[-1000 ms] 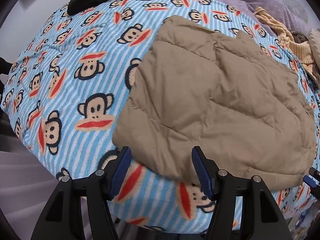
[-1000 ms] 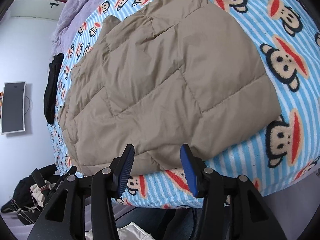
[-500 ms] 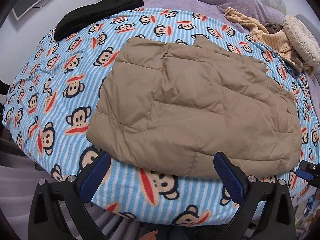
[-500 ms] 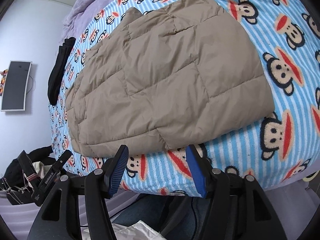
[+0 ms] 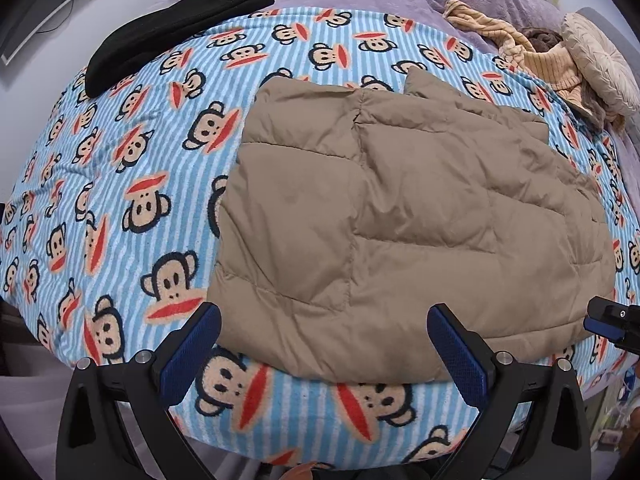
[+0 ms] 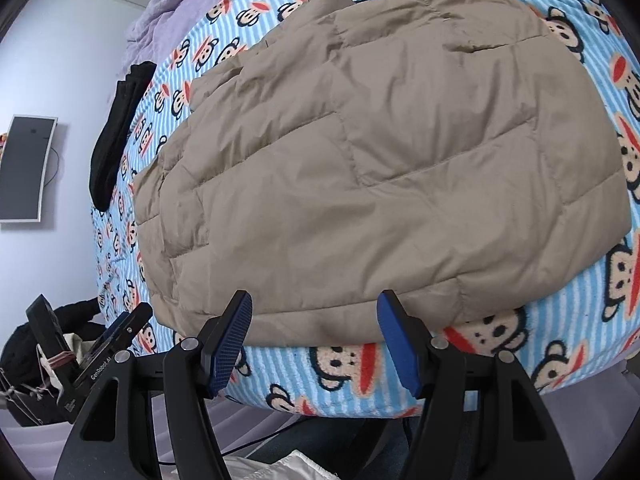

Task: Fold large clothes

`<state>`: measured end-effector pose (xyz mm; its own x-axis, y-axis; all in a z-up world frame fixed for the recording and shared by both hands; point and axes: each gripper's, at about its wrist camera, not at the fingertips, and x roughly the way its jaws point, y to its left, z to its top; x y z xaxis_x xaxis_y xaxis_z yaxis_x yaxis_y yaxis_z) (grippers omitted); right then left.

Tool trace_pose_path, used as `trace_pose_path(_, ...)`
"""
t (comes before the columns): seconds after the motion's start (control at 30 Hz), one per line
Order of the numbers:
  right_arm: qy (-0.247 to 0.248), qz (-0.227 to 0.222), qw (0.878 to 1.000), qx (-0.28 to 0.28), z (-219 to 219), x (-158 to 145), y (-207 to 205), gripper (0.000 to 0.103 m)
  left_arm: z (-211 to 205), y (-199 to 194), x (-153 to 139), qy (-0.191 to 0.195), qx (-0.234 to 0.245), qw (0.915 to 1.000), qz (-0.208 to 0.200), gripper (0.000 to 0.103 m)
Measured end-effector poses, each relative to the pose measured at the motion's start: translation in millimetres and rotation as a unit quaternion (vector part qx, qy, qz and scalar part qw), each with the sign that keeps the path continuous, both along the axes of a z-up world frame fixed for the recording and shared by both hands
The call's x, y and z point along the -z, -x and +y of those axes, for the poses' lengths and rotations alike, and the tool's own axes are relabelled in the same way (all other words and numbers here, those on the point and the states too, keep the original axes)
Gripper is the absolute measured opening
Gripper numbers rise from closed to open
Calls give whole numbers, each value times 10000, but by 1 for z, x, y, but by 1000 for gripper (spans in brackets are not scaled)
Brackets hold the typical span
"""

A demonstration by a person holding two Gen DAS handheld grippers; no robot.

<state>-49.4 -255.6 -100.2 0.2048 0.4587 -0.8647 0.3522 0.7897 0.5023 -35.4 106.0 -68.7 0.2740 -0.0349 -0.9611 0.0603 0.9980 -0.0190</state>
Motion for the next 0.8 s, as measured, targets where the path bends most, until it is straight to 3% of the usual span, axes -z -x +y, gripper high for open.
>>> trace_pose_path(0.07,66,1,10000,30,9,4,-6,86,6,-7,5,6,18,10000,74,103)
trace_pose_path(0.2,234,-121,9996,88,25,2,-18,87,17,-18,17,54,57,9997,220,103)
trace_pose_path(0.23,257,-134,9996,70,29,2,-22,95,18,-20,20,58,74,9996,251,103)
trace_pose_path(0.3,313,-158,9994,44,35,2,-29,103,22,-24,25,50,84,9995,287,103)
trace_pose_path(0.57,574,-63,9983,-96,53,6,-58,103,40,-41,47,161,-29,9988,461,103)
trace_pose_path(0.8,670,146,9976,-133,65,24,-72,103,82,-63,58,968,-38,9938,548,103)
